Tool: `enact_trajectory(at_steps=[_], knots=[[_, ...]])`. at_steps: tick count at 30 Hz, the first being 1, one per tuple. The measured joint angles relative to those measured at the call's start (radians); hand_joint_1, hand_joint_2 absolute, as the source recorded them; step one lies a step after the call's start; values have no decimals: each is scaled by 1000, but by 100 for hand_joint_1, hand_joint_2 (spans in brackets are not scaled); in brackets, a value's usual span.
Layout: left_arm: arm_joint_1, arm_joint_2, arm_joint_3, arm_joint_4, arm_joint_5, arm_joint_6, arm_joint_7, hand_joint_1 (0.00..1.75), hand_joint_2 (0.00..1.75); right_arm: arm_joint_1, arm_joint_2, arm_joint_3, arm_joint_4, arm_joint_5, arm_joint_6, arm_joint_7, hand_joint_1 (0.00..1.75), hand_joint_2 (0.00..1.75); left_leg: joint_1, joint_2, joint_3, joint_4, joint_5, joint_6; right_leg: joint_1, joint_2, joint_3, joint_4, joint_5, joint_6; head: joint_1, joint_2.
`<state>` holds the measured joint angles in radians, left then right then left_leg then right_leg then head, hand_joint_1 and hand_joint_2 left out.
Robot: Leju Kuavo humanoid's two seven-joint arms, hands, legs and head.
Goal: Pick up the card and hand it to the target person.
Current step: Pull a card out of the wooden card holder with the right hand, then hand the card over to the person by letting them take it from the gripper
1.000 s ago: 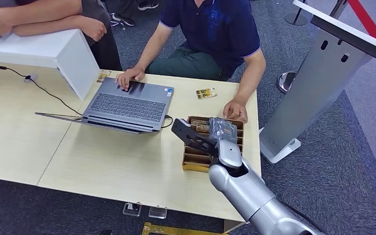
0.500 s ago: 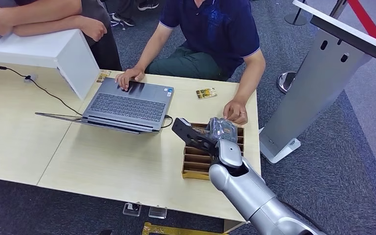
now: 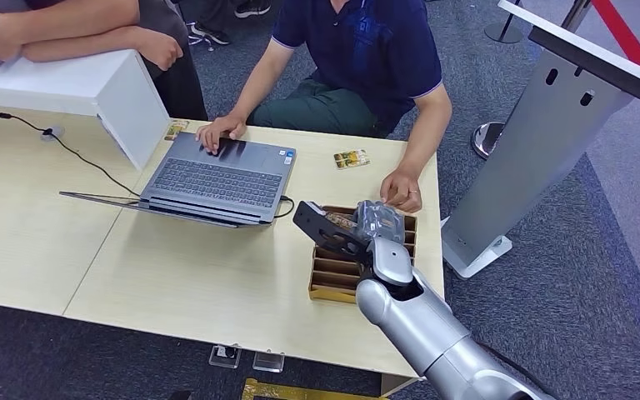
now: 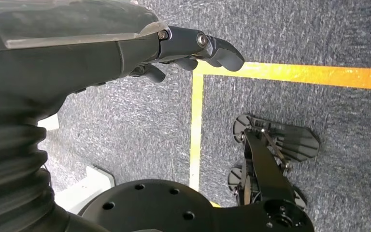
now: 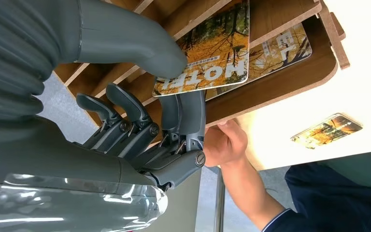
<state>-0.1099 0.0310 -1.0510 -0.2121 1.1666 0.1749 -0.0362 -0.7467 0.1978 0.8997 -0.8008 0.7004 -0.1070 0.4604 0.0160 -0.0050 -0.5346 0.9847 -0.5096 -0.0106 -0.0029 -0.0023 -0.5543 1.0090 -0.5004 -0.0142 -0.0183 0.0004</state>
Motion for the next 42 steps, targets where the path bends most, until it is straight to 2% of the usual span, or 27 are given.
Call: enact_trajectory(at_steps=[6, 11, 15, 21, 29, 37, 41, 42], knots=[[2, 0, 0, 0, 4, 3, -1, 0, 175, -16, -16, -17, -50, -7, -2, 7, 169, 175, 0, 0, 0, 0, 0, 0, 0, 0, 0, 0, 0, 0, 0, 0], [4, 0, 0, 0, 5, -2, -7, 0, 175, -82, -45, -45, -141, -11, 6, 10, 169, 175, 0, 0, 0, 0, 0, 0, 0, 0, 0, 0, 0, 0, 0, 0], [5, 0, 0, 0, 5, -5, -18, 0, 175, -178, -73, -75, -214, -14, 2, 9, 169, 175, 0, 0, 0, 0, 0, 0, 0, 0, -1, 0, 0, 0, 0, 0], [4, 0, 0, 0, 6, -5, -20, 0, 175, -245, -95, -99, -250, -19, -15, -2, 169, 175, 0, 0, 0, 0, 0, 0, 0, 0, -1, 0, 0, 0, 0, 0], [3, 0, 0, 0, 6, -5, -20, 0, 175, -261, -96, -96, -175, 4, -70, -94, 169, 175, 0, 0, -1, 0, 0, 0, 0, 0, 0, 0, 0, 0, 0, 0], [2, 0, 0, 0, 9, -5, -26, 0, 175, -262, -69, -90, -15, 25, -157, -194, 169, 175, 0, 0, -1, 0, 0, 0, 0, 0, 0, 0, 0, 0, 0, 0], [2, 0, 0, 0, 9, -9, -29, 0, 175, -261, -62, -90, 52, 22, -167, -214, 0, 175, 0, 0, -1, 0, 0, 0, 0, 0, 0, 0, 0, 0, 0, 0], [2, 0, 0, 0, 7, -12, -30, 0, 175, -261, -62, -90, 66, 22, -168, -217, 0, 175, 0, 0, -1, 0, 0, 0, 0, 0, 0, 0, 0, 0, 0, 0]])
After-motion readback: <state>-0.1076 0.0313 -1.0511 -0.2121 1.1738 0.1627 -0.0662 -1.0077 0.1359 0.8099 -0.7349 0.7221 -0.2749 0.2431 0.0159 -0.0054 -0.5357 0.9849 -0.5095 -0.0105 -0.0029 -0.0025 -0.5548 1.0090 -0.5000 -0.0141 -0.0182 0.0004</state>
